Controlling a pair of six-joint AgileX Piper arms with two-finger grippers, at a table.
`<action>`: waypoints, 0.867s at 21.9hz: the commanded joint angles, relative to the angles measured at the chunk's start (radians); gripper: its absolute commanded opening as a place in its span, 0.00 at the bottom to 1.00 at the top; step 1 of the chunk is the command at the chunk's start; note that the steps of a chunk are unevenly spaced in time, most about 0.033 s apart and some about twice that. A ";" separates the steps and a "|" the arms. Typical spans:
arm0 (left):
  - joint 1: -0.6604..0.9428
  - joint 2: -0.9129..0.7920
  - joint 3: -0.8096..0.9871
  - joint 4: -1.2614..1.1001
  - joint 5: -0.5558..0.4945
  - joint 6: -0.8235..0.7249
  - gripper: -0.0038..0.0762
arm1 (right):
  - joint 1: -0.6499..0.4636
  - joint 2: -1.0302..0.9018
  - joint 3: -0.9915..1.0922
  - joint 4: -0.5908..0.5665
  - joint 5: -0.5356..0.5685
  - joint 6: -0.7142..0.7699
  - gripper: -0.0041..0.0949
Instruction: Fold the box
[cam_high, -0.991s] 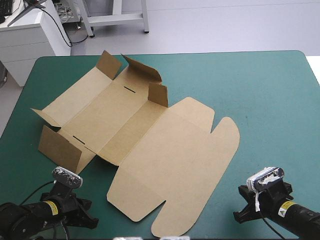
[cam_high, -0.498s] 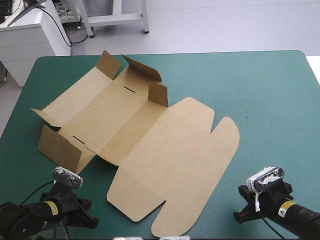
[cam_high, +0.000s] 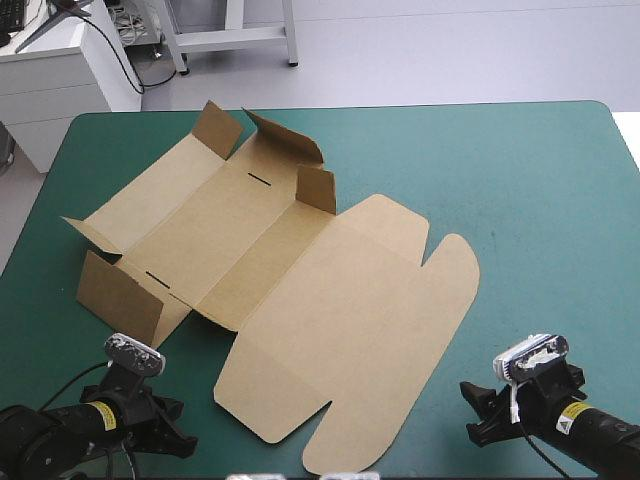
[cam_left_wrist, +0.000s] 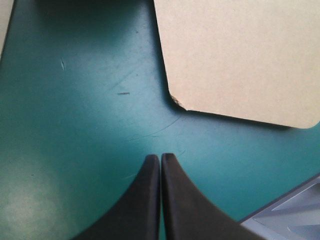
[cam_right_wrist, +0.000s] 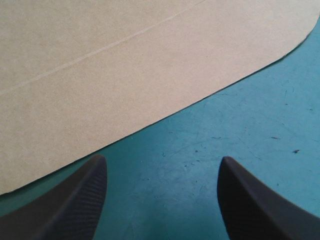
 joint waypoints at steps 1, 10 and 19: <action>0.000 0.001 -0.029 -0.017 -0.036 0.000 0.04 | 0.002 0.008 -0.026 0.003 -0.054 -0.006 0.68; 0.000 0.001 -0.029 -0.017 -0.036 0.000 0.04 | 0.002 0.057 -0.158 -0.022 0.090 -0.006 0.68; 0.000 0.001 -0.029 -0.030 -0.036 0.000 0.04 | 0.002 0.383 -0.564 -0.015 0.192 -0.006 0.68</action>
